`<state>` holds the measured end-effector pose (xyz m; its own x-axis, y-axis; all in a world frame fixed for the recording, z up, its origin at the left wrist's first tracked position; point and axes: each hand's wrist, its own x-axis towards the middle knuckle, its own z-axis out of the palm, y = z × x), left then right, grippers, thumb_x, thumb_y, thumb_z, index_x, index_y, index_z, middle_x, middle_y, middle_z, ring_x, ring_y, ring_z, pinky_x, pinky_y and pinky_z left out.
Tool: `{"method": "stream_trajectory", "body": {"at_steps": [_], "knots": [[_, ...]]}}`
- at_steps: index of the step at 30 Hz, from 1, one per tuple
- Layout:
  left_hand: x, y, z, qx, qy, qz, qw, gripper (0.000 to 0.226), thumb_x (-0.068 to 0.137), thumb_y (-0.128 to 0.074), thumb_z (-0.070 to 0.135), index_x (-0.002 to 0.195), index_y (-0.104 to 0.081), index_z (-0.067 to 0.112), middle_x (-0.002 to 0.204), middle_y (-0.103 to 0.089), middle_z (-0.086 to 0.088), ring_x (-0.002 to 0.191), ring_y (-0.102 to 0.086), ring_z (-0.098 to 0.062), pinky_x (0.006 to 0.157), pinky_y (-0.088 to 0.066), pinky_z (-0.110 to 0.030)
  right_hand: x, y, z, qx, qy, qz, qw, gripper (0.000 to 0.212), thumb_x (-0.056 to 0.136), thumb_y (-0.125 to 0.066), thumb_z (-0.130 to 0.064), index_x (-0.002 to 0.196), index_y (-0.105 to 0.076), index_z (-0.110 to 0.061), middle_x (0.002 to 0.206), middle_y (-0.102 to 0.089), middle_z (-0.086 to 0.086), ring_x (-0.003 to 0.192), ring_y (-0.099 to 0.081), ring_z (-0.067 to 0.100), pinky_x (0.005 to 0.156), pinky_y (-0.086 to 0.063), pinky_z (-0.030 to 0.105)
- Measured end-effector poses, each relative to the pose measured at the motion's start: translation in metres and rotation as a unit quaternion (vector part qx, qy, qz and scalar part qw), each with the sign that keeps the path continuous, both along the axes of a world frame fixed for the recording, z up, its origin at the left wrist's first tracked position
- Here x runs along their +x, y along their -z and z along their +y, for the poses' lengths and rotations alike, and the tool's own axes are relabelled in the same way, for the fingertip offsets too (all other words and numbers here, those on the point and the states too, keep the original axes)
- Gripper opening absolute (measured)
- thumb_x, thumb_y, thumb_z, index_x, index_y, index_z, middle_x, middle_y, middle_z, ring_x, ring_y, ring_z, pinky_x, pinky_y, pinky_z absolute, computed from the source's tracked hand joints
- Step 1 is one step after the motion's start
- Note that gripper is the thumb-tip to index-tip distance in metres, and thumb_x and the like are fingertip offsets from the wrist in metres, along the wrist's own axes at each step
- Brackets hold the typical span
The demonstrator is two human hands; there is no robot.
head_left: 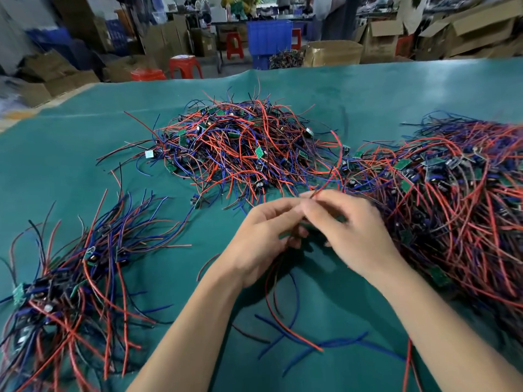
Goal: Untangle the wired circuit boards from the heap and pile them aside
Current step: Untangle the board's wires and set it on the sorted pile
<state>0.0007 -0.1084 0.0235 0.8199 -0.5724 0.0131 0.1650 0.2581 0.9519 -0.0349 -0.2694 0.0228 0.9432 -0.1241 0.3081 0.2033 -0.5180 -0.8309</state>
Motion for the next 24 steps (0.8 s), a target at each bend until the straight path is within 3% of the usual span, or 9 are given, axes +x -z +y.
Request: {"method": "stream_trajectory", "body": {"at_steps": [2,4,6,8,10,12,17,21,24], "knots": [[-0.001,0.0,0.001,0.006,0.026,-0.01,1.0,0.022,0.092,-0.058,0.005,0.11,-0.064,-0.006,0.079,-0.064,-0.002,0.072,-0.056,-0.009,0.064,-0.041,-0.02,0.0,0.001,0.0,0.053,-0.061,0.04,0.996,0.031,0.083,-0.066,-0.056,0.107,-0.078,-0.041,0.088,-0.076,-0.017,0.078,-0.067,-0.001,0.067,-0.054,0.025],[-0.001,-0.001,0.002,0.002,0.047,-0.006,0.999,0.033,0.082,-0.057,0.001,0.113,-0.063,-0.005,0.085,-0.067,-0.007,0.079,-0.062,-0.014,0.067,-0.042,-0.021,0.0,0.0,-0.003,0.136,-0.07,0.036,0.988,0.019,0.085,-0.072,-0.041,0.103,-0.08,-0.041,0.086,-0.078,-0.006,0.073,-0.065,0.001,0.061,-0.052,0.023],[-0.002,-0.001,0.001,0.001,0.055,-0.002,0.998,0.039,0.081,-0.056,-0.004,0.12,-0.064,0.0,0.096,-0.071,-0.014,0.086,-0.065,-0.02,0.068,-0.046,-0.021,0.0,-0.002,-0.005,0.157,-0.045,0.007,0.987,0.011,0.088,-0.075,-0.034,0.095,-0.083,-0.034,0.088,-0.078,0.008,0.076,-0.064,0.008,0.067,-0.054,0.034],[-0.002,0.002,0.0,0.026,0.029,-0.017,0.999,0.023,0.089,-0.057,-0.006,0.108,-0.067,0.002,0.095,-0.072,-0.016,0.076,-0.066,-0.017,0.062,-0.047,-0.018,-0.001,-0.004,-0.005,0.155,-0.035,-0.016,0.987,0.018,0.087,-0.075,-0.04,0.092,-0.083,-0.025,0.087,-0.074,0.021,0.075,-0.059,0.014,0.071,-0.052,0.042],[-0.002,0.005,0.0,0.068,0.004,-0.043,0.997,0.011,0.095,-0.059,0.004,0.089,-0.068,0.008,0.08,-0.073,-0.01,0.059,-0.06,-0.01,0.052,-0.042,-0.016,-0.002,-0.006,-0.004,0.2,-0.029,-0.017,0.979,0.014,0.086,-0.076,-0.037,0.09,-0.084,-0.026,0.087,-0.076,0.017,0.074,-0.062,0.012,0.062,-0.051,0.029],[-0.002,0.004,0.001,0.093,-0.008,-0.058,0.994,0.013,0.095,-0.062,0.014,0.084,-0.069,0.009,0.067,-0.07,-0.005,0.049,-0.053,-0.008,0.045,-0.036,-0.015,-0.002,-0.009,-0.004,0.24,-0.023,-0.011,0.97,0.008,0.09,-0.076,-0.025,0.087,-0.084,-0.025,0.092,-0.079,0.006,0.075,-0.067,0.013,0.057,-0.05,0.02],[-0.002,-0.001,-0.001,0.095,-0.011,-0.066,0.993,0.017,0.094,-0.064,0.018,0.081,-0.073,0.013,0.059,-0.065,-0.005,0.046,-0.05,-0.01,0.046,-0.033,-0.02,-0.004,-0.016,-0.003,0.345,-0.004,0.014,0.938,0.013,0.094,-0.066,-0.008,0.092,-0.078,-0.002,0.09,-0.077,0.012,0.069,-0.06,0.016,0.058,-0.048,0.02],[-0.001,-0.001,0.0,0.102,-0.002,-0.071,0.992,0.015,0.092,-0.066,0.016,0.08,-0.074,0.013,0.059,-0.065,-0.005,0.047,-0.05,-0.011,0.047,-0.035,-0.018,-0.005,-0.031,-0.016,0.429,0.024,-0.018,0.903,0.013,0.095,-0.061,-0.008,0.09,-0.072,-0.004,0.085,-0.073,0.009,0.067,-0.056,0.013,0.059,-0.046,0.016],[-0.003,-0.001,-0.001,0.108,0.01,-0.079,0.991,0.014,0.088,-0.067,0.017,0.077,-0.074,0.012,0.06,-0.067,-0.005,0.048,-0.051,-0.01,0.046,-0.036,-0.017,-0.006,-0.041,-0.038,0.42,0.116,-0.123,0.892,0.012,0.096,-0.065,-0.009,0.087,-0.072,-0.01,0.08,-0.074,0.002,0.069,-0.06,0.012,0.058,-0.043,0.017]]}}
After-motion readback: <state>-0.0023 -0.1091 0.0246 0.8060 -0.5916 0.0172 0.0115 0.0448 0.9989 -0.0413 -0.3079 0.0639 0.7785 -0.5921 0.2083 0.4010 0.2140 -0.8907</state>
